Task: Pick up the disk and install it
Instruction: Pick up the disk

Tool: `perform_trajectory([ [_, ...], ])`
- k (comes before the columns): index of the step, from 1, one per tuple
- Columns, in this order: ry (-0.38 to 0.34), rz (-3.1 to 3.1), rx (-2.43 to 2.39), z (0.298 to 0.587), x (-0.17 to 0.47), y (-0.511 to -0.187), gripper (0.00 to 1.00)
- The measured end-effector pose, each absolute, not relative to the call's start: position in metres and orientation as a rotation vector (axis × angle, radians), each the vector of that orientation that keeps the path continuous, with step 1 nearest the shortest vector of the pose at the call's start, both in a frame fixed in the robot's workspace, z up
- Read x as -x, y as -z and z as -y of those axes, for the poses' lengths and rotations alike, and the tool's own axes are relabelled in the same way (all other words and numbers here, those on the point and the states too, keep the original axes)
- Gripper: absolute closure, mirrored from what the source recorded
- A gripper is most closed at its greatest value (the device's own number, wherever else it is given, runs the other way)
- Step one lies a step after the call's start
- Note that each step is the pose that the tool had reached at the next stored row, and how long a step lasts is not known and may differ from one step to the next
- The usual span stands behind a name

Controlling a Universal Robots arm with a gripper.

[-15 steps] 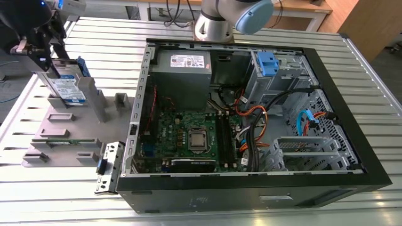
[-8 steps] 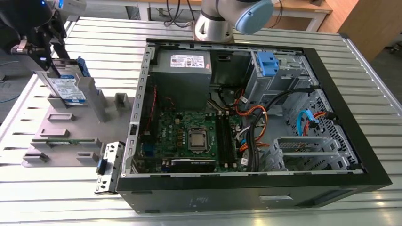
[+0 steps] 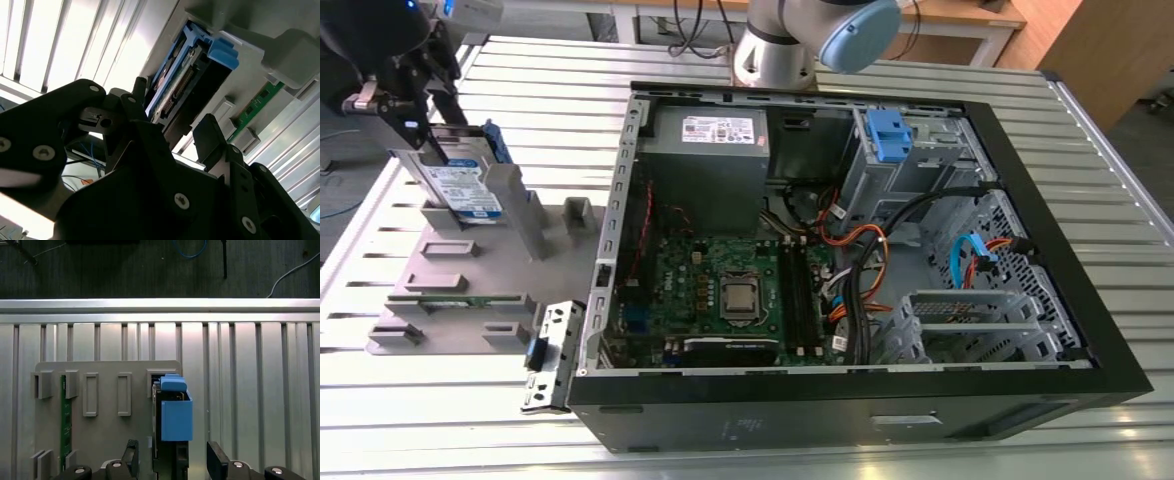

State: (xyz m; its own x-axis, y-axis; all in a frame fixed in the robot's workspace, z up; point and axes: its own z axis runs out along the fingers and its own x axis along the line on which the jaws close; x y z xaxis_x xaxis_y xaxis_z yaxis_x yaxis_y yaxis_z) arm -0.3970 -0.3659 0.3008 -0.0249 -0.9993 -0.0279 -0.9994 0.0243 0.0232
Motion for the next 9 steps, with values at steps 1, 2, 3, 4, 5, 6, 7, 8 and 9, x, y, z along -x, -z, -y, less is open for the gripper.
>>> perform_trajectory([
  [1, -0.056, -2.242, 2.195, 0.3659, 0.3971, -0.3008, 0.35],
  [2, -0.056, -2.236, 2.201, 0.3659, 0.3971, -0.3008, 0.35],
  [3, -0.056, -2.230, 2.208, 0.3660, 0.3971, -0.3008, 0.35],
  [4, -0.056, -2.223, 2.215, 0.3659, 0.3971, -0.3008, 0.35],
  [5, -0.056, -2.216, 2.222, 0.3659, 0.3971, -0.3007, 0.35],
  [6, -0.056, -2.210, 2.228, 0.3659, 0.3971, -0.3007, 0.35],
  [7, -0.056, -2.209, 2.229, 0.3659, 0.3971, -0.3007, 0.35],
  [8, -0.056, -2.209, 2.229, 0.3659, 0.3971, -0.3007, 0.35],
  [9, -0.056, -2.209, 2.229, 0.3659, 0.3971, -0.3007, 0.35],
])
